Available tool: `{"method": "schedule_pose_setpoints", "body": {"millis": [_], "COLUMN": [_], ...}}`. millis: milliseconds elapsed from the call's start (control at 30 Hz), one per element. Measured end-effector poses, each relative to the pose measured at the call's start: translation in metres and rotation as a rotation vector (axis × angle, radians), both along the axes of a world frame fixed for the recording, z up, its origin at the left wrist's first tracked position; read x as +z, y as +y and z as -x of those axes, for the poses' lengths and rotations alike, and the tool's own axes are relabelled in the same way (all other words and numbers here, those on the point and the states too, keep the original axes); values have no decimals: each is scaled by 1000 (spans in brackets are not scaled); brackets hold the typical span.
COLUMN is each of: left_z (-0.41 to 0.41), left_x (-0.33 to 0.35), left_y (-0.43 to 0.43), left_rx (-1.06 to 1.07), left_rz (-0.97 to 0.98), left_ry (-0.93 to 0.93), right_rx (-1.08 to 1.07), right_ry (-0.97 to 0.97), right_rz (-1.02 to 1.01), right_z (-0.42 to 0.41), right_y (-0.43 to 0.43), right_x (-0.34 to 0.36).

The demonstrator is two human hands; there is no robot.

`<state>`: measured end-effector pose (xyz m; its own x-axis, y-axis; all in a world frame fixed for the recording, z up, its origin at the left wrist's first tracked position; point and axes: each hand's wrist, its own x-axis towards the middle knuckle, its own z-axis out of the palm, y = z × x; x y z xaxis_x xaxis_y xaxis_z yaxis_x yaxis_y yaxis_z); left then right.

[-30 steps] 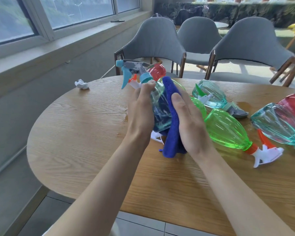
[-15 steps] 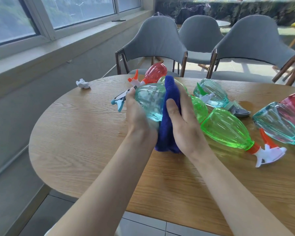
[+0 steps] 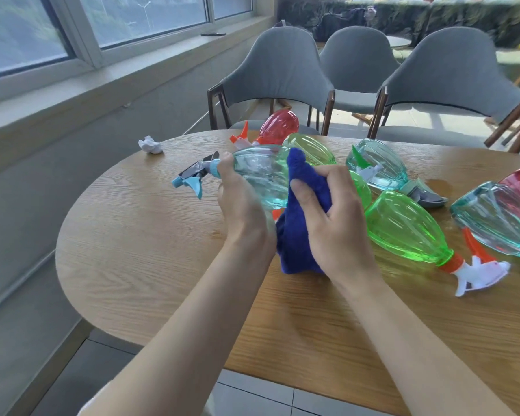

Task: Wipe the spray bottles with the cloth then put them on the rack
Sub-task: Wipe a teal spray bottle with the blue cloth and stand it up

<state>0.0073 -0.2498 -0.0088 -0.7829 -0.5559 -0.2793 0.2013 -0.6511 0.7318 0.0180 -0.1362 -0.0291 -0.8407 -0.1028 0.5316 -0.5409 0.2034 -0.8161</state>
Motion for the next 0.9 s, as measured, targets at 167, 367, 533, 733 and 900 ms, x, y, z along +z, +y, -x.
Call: {"method": "schedule_pose_setpoints", "body": {"millis": [167, 367, 533, 733, 900], "left_z": [-3, -1, -7, -12, -12], "left_x": [-3, 5, 7, 3, 8], "left_y": [3, -10, -3, 12, 3], "left_rx": [12, 167, 137, 34, 109], "left_rz": [81, 165, 263, 362, 553], "left_ry": [-3, -25, -46, -48, -48], "right_rx": [-86, -38, -36, -77, -1], "right_ry": [-192, -94, -64, -433, -439], "right_rz": [94, -114, -49, 219, 78], "right_z": [1, -23, -8, 7, -9], "right_y": [3, -11, -4, 3, 0], "right_x": [4, -2, -2, 3, 7]}}
